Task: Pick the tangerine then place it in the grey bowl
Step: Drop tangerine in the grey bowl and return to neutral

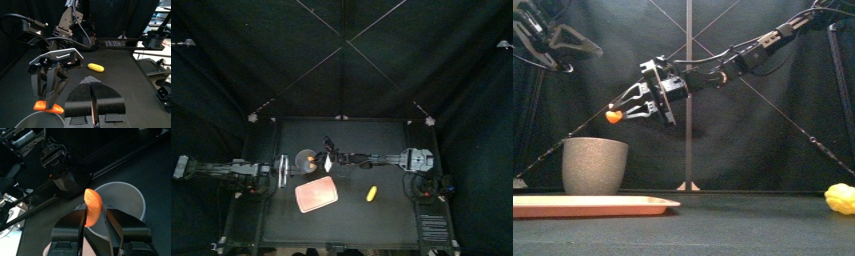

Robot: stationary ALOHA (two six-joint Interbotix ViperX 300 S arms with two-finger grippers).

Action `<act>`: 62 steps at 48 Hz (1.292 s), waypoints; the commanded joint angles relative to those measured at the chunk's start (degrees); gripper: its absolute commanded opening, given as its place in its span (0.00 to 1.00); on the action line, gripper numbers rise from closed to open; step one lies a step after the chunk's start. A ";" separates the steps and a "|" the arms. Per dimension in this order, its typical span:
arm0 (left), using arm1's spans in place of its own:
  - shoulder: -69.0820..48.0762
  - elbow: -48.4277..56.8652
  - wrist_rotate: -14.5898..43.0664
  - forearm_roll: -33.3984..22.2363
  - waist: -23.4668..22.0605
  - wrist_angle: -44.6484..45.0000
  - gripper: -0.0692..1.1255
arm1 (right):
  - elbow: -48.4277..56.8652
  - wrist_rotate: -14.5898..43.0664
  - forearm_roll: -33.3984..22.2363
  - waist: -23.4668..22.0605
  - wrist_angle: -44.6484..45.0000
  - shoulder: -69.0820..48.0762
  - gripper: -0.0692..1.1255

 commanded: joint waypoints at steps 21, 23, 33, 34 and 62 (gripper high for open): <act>0.09 -0.18 -0.09 -0.09 0.09 -1.58 0.14 | -4.39 -0.09 -0.35 -1.14 1.14 0.26 0.79; 0.09 -0.18 -0.09 -0.09 0.09 -1.58 0.14 | -4.13 -0.09 -0.44 -1.14 1.49 0.00 0.79; 0.09 -0.09 -0.09 -0.09 0.09 -1.58 0.14 | 1.67 -0.09 -3.43 -0.88 1.49 -4.66 0.80; 0.09 -0.09 -0.18 -0.09 0.09 -1.58 0.14 | 3.25 -0.18 -4.31 -0.79 1.23 -5.80 0.80; 0.00 1.76 -0.18 -0.09 0.97 -2.72 0.14 | 28.39 -0.35 -13.36 2.55 -0.26 -27.60 0.79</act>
